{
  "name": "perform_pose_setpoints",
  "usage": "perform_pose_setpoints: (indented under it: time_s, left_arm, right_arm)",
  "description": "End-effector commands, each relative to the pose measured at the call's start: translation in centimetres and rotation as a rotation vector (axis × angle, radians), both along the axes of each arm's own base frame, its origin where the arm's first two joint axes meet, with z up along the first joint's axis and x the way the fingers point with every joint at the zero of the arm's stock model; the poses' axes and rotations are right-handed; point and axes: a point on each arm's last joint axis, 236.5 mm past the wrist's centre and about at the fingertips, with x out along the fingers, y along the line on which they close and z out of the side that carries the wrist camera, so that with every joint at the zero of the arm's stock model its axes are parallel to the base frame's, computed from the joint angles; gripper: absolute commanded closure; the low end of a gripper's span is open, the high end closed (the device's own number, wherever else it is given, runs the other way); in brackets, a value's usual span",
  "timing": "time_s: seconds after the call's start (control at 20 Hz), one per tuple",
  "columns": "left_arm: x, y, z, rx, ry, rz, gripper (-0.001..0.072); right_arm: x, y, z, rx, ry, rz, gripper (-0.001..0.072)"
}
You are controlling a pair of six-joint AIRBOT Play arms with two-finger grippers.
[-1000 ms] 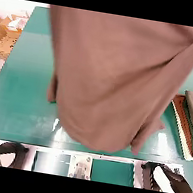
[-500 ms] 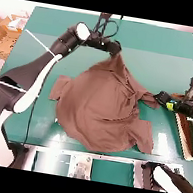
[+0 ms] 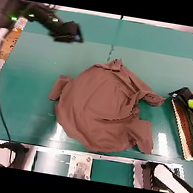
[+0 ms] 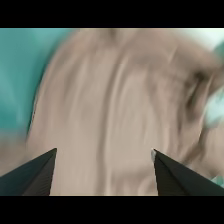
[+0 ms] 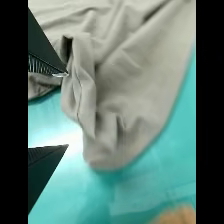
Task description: Fold the shirts.
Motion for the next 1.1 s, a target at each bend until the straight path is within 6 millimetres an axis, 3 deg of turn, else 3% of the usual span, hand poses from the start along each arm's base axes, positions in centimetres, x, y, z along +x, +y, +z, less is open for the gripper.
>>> perform_pose_setpoints:
  time_s: [0.0, 0.1, 0.2, 0.35, 0.5, 0.7, 0.75, 0.85, 0.9, 0.95, 1.05]
  left_arm:
    - [-8.1, 7.0, -3.4, 0.184, 0.27, 0.103, 0.0045]
    - [-12.4, 7.3, -7.5, 0.192, 0.358, 0.129, 0.0045]
    - [-17.0, 7.3, -12.9, 0.182, 0.448, 0.187, 0.0045]
    - [-22.3, 4.1, -20.0, 0.012, 0.568, 0.275, 0.0045]
    - [-25.6, 1.4, -24.2, -0.148, 0.639, 0.36, 0.0045]
    - [-26.0, 1.3, -26.5, -0.197, 0.604, 0.446, 0.0046]
    - [-25.3, 1.5, -26.7, -0.197, 0.58, 0.469, 0.0093]
    - [-23.3, 1.6, -26.5, -0.227, 0.5, 0.494, 0.0357]
    - [-22.3, 1.6, -26.2, -0.232, 0.461, 0.492, 0.0553]
    - [-21.1, 1.8, -25.7, -0.223, 0.412, 0.472, 0.068]
    - [-17.7, 2.5, -23.7, -0.198, 0.304, 0.444, 0.0682]
  right_arm:
    - [-0.6, -1.8, -1.6, 0.068, 0.077, -0.041, 0.0206]
    - [-0.7, -1.0, -4.1, 0.146, 0.144, -0.034, 0.0212]
    - [-0.7, -0.8, -6.1, 0.192, 0.191, -0.037, 0.0217]
    - [-0.1, -0.1, -7.0, 0.249, 0.193, -0.035, 0.0217]
    - [0.5, 0.7, -7.5, 0.273, 0.187, -0.022, 0.0218]
    - [1.3, 2.5, -9.1, 0.296, 0.214, 0.007, 0.0218]
    - [1.7, 3.2, -9.5, 0.313, 0.215, 0.011, 0.0223]
    - [2.7, 3.6, -9.7, 0.312, 0.202, 0.021, 0.0352]
    - [3.1, 3.5, -9.6, 0.302, 0.192, 0.026, 0.0367]
    - [3.5, 3.2, -9.2, 0.293, 0.179, 0.029, 0.0515]
    - [4.4, 2.7, -8.4, 0.268, 0.149, 0.044, 0.0697]
